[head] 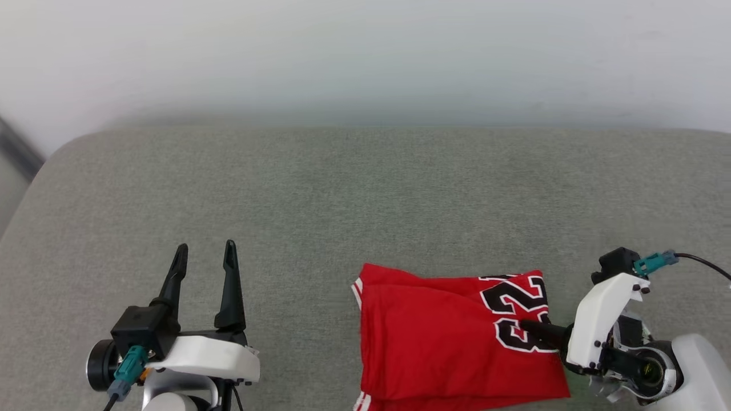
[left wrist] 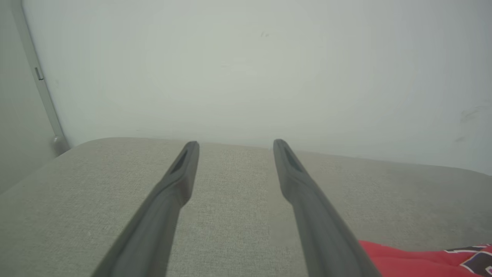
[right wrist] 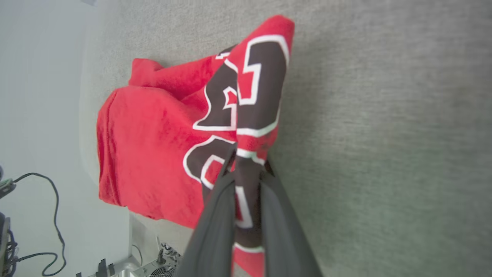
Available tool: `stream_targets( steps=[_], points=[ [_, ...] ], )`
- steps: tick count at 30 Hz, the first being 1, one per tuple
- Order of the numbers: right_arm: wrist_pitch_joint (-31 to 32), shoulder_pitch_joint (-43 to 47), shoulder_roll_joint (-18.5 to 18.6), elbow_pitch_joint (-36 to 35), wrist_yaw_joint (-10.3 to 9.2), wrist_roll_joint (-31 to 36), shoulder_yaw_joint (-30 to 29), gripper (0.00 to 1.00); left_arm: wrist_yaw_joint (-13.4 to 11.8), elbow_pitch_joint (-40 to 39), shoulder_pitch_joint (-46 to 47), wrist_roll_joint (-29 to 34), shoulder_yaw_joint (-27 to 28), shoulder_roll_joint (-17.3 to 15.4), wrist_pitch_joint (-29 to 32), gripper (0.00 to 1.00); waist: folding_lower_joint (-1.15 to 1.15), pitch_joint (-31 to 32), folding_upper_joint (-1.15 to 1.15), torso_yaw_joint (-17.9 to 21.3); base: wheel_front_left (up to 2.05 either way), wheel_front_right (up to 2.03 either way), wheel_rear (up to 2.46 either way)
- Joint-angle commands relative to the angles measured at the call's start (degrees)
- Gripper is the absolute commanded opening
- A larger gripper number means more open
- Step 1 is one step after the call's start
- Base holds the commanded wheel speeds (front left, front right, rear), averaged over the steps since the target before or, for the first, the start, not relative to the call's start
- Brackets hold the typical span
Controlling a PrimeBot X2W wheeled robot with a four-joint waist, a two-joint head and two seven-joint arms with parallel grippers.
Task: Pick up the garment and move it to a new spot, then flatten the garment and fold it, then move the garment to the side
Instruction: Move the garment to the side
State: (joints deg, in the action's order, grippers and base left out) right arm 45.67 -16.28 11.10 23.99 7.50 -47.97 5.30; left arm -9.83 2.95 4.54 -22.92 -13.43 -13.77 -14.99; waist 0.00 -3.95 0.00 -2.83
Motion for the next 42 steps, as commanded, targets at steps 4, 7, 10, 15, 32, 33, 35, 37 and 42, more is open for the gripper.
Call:
stream_targets(
  steps=[4, 7, 10, 15, 32, 33, 35, 37, 42],
  points=[
    [-2.4, -1.0, 3.8, -0.4, -0.02, 4.0, 3.0, 0.00, -0.3, -1.1, -1.3, 0.3, 0.6, 0.0, -0.2, 1.00, 0.00, 1.3, 0.00, 4.6, 0.00, 0.00, 0.00],
    [-4.0, -2.7, 6.3, 0.6, -0.02, 7.6, 4.3, 0.00, -0.1, -2.0, -1.6, 0.6, 0.6, 0.1, -0.2, 1.00, 0.00, 0.9, 0.00, 7.9, 0.00, 0.00, 0.00],
    [-5.4, -5.1, 7.2, 2.2, -0.02, 10.5, 5.3, 0.00, -0.2, -3.1, -1.3, 1.0, 0.5, 0.5, -0.2, 1.00, 0.00, -0.4, 0.00, 11.8, 0.00, 0.00, 0.00],
    [-11.1, -14.6, 11.2, 10.0, -0.03, 17.8, 4.5, 0.00, 1.3, -5.8, 4.2, 2.7, -1.6, -0.1, 0.7, 1.00, 0.00, -8.5, 0.00, 20.0, 0.00, 0.00, 0.00],
    [-32.8, -30.4, 16.7, 27.5, -0.03, 28.9, -10.2, 0.00, 5.2, -11.3, 18.0, 7.4, -6.4, -3.6, 7.8, 1.00, 0.00, -25.4, 0.00, 20.1, 0.00, 0.00, 0.00],
    [-34.3, -31.2, 16.6, 28.1, -0.03, 29.7, -10.8, 0.00, 5.2, -11.6, 18.3, 7.6, -6.5, -3.7, 8.1, 1.00, 0.00, -26.0, 0.00, 20.0, 0.00, 0.00, 0.00],
    [-36.7, -32.2, 15.7, 29.6, -0.03, 30.8, -11.9, 0.00, 5.2, -12.1, 18.7, 7.7, -6.6, -4.1, 8.6, 1.00, 0.00, -26.8, 0.00, 20.0, 0.00, 0.00, 0.00],
    [-38.1, -32.7, 15.1, 31.8, -0.03, 32.1, -13.3, 0.00, 5.2, -12.4, 18.9, 7.9, -6.6, -4.4, 9.0, 1.00, 0.00, -27.5, 0.00, 19.9, 0.00, 0.00, 0.00],
    [-41.0, -34.1, 14.0, 36.9, -0.03, 35.7, -16.3, 1.00, 4.7, -12.7, 18.7, 8.0, -6.8, -4.7, 9.2, 1.00, 0.00, -27.8, 0.00, 19.9, 0.00, 0.00, 0.00]
  ],
)
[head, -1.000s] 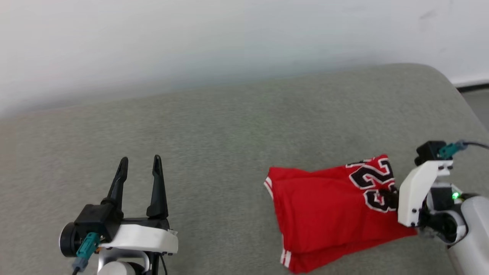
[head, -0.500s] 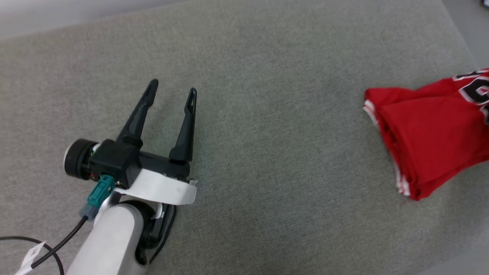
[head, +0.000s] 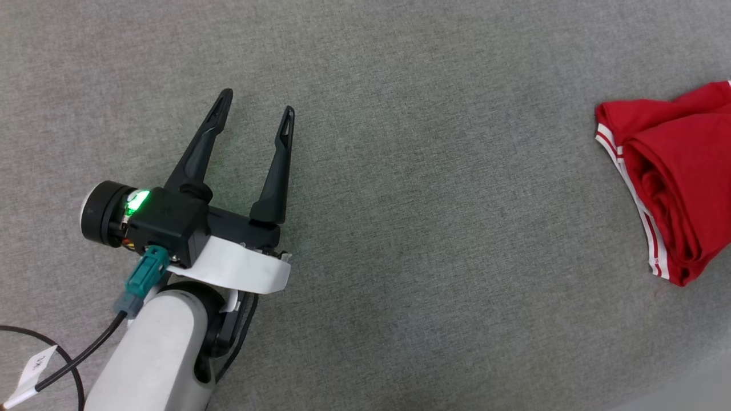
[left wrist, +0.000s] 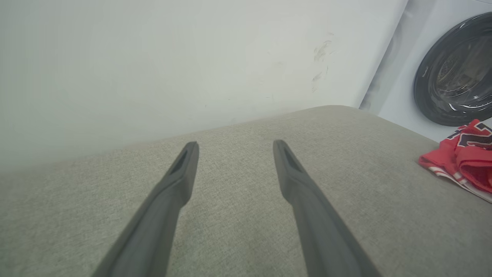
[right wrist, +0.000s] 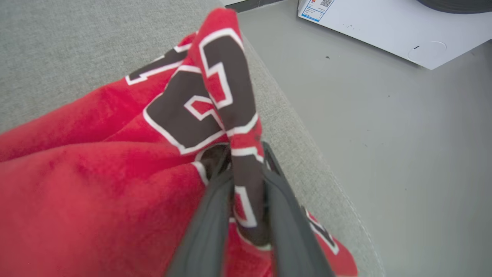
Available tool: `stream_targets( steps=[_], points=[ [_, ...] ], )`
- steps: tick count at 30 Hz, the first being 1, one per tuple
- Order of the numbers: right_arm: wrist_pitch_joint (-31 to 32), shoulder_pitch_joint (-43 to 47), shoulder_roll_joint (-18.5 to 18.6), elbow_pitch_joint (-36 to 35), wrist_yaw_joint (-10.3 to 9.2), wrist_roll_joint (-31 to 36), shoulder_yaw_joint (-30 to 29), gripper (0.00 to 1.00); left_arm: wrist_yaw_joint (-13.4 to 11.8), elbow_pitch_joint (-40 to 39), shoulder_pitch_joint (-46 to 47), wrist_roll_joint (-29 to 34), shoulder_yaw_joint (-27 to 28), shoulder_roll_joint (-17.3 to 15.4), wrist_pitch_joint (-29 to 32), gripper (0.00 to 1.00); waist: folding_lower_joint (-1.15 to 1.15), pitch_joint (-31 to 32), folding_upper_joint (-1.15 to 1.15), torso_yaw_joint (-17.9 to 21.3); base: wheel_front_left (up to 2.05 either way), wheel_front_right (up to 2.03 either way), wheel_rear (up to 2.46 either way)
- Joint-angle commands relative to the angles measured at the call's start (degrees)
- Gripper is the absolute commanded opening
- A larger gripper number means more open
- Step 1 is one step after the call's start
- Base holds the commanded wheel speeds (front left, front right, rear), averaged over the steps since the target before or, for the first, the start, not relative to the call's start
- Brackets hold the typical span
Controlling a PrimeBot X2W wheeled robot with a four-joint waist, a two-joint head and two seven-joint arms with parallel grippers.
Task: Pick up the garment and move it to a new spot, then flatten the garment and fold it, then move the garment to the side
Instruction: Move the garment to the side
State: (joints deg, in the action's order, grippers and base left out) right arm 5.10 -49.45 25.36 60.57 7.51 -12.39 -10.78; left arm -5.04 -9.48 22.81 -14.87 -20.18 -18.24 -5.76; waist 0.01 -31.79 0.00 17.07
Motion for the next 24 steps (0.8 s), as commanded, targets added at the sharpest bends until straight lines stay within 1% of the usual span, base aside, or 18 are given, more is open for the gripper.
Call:
stream_targets(
  steps=[1, 6, 10, 12, 16, 18, 21, 24],
  points=[
    [-0.8, -1.1, -0.4, 1.2, -0.04, 0.7, -0.7, 1.00, -0.1, -0.2, 0.3, -0.1, 0.0, -0.3, -0.1, 1.00, -0.01, 0.3, 0.00, 0.0, 0.00, 0.00, 0.00],
    [-2.5, -1.3, -0.3, 4.4, -0.04, 3.6, -2.5, 1.00, -0.5, 1.0, -1.4, -0.9, 0.4, -0.3, -0.9, 1.00, -0.01, 2.9, 0.00, 0.6, 0.00, 0.00, 0.00],
    [-5.4, 0.4, 0.0, 4.3, -0.04, 6.0, -2.3, 1.00, -0.7, 2.7, -3.2, -1.8, 0.5, 0.2, -2.3, 1.00, -0.01, 7.0, 0.00, 0.8, 0.00, 0.00, 0.00],
    [-6.6, 1.4, -0.6, 3.6, -0.04, 6.8, -1.8, 1.00, -1.0, 3.9, -4.5, -2.5, 0.6, 0.6, -3.2, 1.00, -0.01, 9.6, 0.00, 0.8, 0.00, 0.00, 0.00],
    [-8.3, 4.0, -1.9, 1.3, -0.04, 7.8, 0.3, 1.00, -1.6, 5.8, -7.8, -4.4, 0.7, 2.1, -4.5, 1.00, -0.01, 14.7, 0.00, 0.5, 0.00, 0.00, 0.00],
    [-8.6, 5.9, -3.0, -0.4, -0.04, 7.9, 1.7, 1.00, -2.0, 6.9, -9.3, -5.2, 1.2, 2.2, -5.1, 1.00, -0.01, 17.2, 0.00, 0.2, 0.00, 0.00, 0.00],
    [-9.2, 9.1, -5.0, -4.2, -0.04, 7.2, 4.0, 1.00, -2.8, 8.3, -11.9, -6.4, 1.5, 3.2, -5.7, 1.00, -0.01, 20.5, 0.00, -0.7, 0.00, 0.00, 0.00],
    [-8.9, 13.1, -7.3, -9.1, -0.04, 6.0, 6.9, 1.00, -3.5, 9.8, -14.0, -7.4, 2.1, 3.5, -6.3, 1.00, -0.01, 23.4, 0.00, -1.9, 0.00, 0.00, 0.00]
  ],
)
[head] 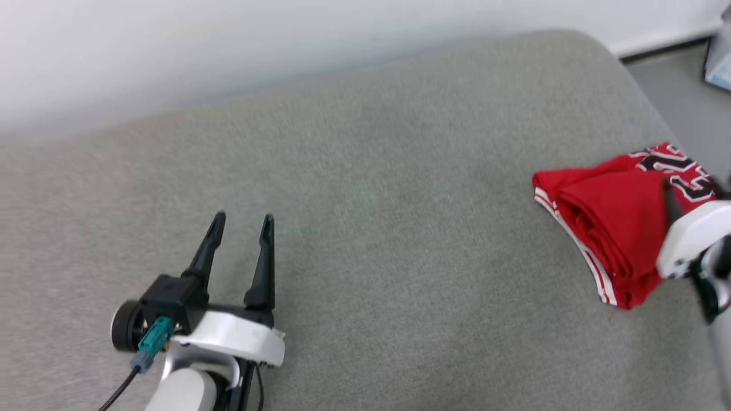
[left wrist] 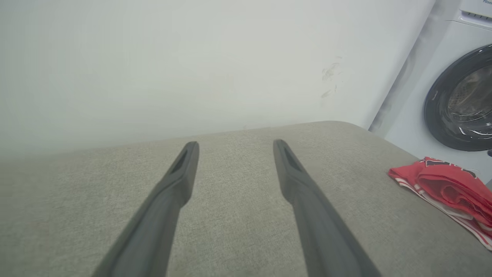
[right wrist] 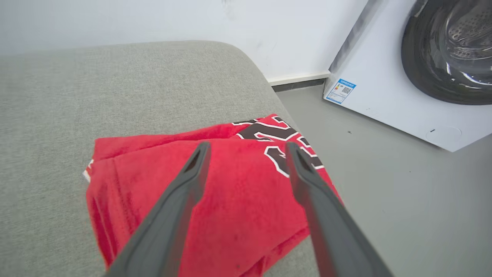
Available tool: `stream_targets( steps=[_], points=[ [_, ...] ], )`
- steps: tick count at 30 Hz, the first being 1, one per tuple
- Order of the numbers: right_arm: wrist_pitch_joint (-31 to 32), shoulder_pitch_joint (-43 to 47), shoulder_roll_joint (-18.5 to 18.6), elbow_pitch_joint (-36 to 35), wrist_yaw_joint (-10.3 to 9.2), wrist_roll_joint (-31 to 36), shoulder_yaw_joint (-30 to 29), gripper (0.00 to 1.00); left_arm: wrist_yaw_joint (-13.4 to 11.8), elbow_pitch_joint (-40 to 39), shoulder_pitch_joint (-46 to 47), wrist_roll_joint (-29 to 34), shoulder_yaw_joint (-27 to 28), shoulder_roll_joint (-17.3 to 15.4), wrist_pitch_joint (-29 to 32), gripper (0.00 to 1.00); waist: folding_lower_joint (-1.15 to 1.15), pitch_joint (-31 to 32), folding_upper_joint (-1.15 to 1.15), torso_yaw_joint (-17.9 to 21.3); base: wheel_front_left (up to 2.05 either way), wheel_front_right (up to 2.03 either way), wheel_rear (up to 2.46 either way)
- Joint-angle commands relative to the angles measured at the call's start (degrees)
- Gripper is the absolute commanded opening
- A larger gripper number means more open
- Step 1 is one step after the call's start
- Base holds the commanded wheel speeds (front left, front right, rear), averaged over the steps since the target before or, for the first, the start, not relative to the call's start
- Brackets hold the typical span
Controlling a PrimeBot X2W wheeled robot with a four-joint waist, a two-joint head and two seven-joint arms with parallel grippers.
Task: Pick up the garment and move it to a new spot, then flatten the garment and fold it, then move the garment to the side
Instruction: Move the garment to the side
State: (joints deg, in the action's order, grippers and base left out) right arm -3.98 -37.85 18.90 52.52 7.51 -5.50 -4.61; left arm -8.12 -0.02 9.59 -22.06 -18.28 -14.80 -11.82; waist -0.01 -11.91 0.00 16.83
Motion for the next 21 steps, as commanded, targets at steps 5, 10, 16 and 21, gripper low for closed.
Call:
stream_targets(
  steps=[5, 10, 16, 21],
  points=[
    [0.9, 9.0, -2.9, -11.3, -0.04, -3.6, 5.1, 1.00, -1.2, 2.5, -3.6, -1.3, 1.1, 0.3, -1.0, 1.00, 0.01, 6.8, 0.00, -4.4, 0.00, 0.00, 0.00],
    [1.1, 16.5, -3.7, -22.0, -0.04, -6.4, 8.3, 1.00, -1.9, 3.8, -4.9, -1.5, 2.0, 0.0, -1.6, 1.00, 0.01, 8.9, 0.00, -8.0, 0.00, 0.00, 0.00],
    [0.2, 22.8, -5.2, -31.8, -0.04, -5.7, 8.9, 1.00, -2.2, 4.9, -6.1, -2.2, 3.6, -0.2, -2.5, 1.00, 0.01, 10.5, 0.00, -11.0, 0.00, 0.00, 0.00],
    [0.0, 28.6, -7.3, -40.5, -0.04, -3.6, 7.8, 1.00, -2.1, 6.0, -7.2, -2.4, 5.3, -0.6, -3.0, 1.00, 0.01, 11.9, 0.00, -12.8, 0.00, 0.00, 0.00]
  ],
)
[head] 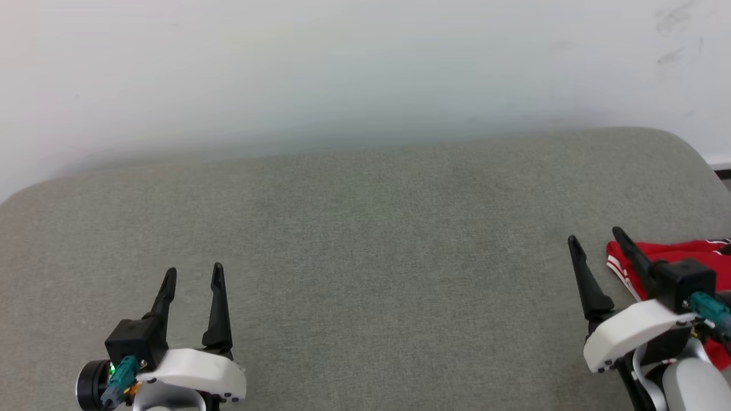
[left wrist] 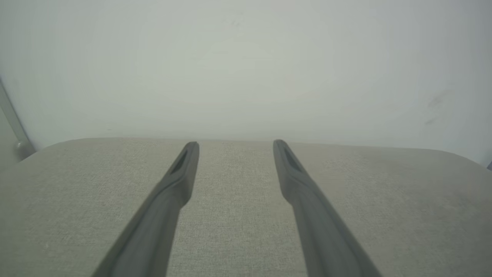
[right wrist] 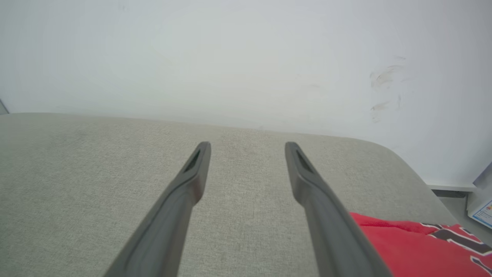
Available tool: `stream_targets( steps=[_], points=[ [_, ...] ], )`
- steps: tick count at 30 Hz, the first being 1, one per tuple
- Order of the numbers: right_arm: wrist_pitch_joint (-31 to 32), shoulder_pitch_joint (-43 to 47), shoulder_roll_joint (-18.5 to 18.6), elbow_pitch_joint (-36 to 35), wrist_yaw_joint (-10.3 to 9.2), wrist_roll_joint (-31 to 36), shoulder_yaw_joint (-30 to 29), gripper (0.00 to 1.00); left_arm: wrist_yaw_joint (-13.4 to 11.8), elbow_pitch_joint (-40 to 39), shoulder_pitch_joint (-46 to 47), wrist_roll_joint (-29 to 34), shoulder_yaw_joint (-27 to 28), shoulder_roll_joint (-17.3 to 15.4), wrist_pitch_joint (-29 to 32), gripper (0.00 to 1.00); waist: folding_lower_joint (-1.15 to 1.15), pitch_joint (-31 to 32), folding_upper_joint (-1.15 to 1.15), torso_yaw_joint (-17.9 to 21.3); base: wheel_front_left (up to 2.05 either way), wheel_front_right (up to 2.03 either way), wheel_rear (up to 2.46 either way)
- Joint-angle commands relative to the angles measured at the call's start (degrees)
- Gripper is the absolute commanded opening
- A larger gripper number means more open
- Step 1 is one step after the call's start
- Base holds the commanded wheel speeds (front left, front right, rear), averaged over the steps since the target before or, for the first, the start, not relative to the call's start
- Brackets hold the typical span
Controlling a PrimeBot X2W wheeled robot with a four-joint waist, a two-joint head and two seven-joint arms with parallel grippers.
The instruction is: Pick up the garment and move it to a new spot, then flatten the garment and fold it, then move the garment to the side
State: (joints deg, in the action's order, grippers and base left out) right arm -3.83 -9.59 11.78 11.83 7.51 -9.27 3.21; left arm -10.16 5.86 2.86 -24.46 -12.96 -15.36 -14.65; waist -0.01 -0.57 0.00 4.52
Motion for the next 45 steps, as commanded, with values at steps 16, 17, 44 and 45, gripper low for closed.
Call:
stream_targets(
  steps=[16, 17, 44, 45],
  points=[
    [2.6, 12.2, -5.0, -12.9, -0.03, 2.0, -2.1, 1.00, 1.4, 2.2, -4.6, 1.6, 1.1, 1.9, -0.6, 1.00, 0.01, 3.1, 0.00, 0.6, 0.00, 0.00, 0.00],
    [2.7, 12.2, -5.1, -13.0, -0.03, 1.8, -2.0, 1.00, 1.5, 2.3, -4.7, 1.7, 1.2, 2.1, -0.6, 1.00, 0.01, 3.1, 0.00, 0.7, 0.00, 0.00, 0.00],
    [3.1, 10.9, -4.3, -9.2, -0.01, -6.4, -1.8, 0.00, 4.8, 4.5, -4.0, -2.9, 3.7, 4.4, 1.7, 0.00, 0.01, 2.4, 0.00, -0.3, 0.00, 0.00, 0.00],
    [3.2, 10.7, -4.3, -9.1, -0.01, -7.5, -1.9, 0.00, 5.0, 4.5, -3.9, -3.8, 4.0, 4.5, 2.0, 0.00, 0.01, 2.4, 0.00, -0.4, 0.00, 0.00, 0.00]
  ],
)
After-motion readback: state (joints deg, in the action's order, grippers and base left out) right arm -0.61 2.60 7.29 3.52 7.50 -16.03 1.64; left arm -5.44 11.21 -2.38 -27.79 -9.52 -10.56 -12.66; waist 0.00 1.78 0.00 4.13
